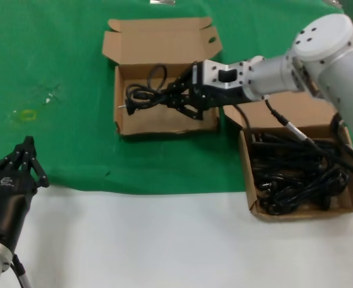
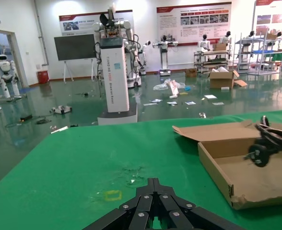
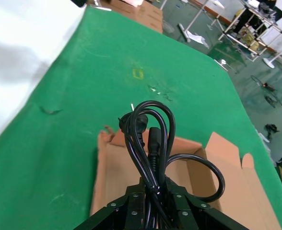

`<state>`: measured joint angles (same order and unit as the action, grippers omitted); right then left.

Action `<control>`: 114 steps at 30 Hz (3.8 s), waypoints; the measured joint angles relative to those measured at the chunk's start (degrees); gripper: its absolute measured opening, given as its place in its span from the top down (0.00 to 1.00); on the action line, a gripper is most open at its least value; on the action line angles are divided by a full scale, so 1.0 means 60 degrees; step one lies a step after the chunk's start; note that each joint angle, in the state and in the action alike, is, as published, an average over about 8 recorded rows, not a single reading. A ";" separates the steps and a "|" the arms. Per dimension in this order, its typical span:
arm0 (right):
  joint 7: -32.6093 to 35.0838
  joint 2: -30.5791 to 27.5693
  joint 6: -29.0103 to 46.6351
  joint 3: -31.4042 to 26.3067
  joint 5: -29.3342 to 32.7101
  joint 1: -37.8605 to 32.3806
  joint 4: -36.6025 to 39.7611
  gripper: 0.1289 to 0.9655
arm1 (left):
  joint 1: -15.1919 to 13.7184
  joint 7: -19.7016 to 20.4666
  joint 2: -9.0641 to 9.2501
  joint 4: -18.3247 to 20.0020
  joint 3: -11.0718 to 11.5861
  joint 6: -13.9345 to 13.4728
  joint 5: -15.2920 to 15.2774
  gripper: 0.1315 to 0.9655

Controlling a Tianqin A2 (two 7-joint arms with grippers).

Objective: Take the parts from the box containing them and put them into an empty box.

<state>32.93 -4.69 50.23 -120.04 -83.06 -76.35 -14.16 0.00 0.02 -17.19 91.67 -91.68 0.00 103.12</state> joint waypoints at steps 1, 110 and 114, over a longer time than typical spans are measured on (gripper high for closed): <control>0.0180 0.0126 -0.0123 0.0041 -0.0061 -0.0087 0.0281 0.90 | 0.0000 0.0000 0.0000 0.0000 0.0000 0.0000 0.0000 0.99; -0.0299 -0.0349 -0.5341 -0.0530 -0.5804 0.4987 -0.4150 0.00 | 0.0000 -0.0001 0.0000 0.0000 0.0000 0.0000 0.0001 0.48; -0.0753 -0.0501 -0.5606 -0.0071 -0.5589 0.5670 -0.4918 0.00 | 0.0000 -0.0001 0.0000 0.0000 0.0000 0.0000 0.0001 0.35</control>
<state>28.41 -7.70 16.59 -120.46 -116.60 -42.33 -43.66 0.00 0.01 -17.19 91.67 -91.68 0.00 103.12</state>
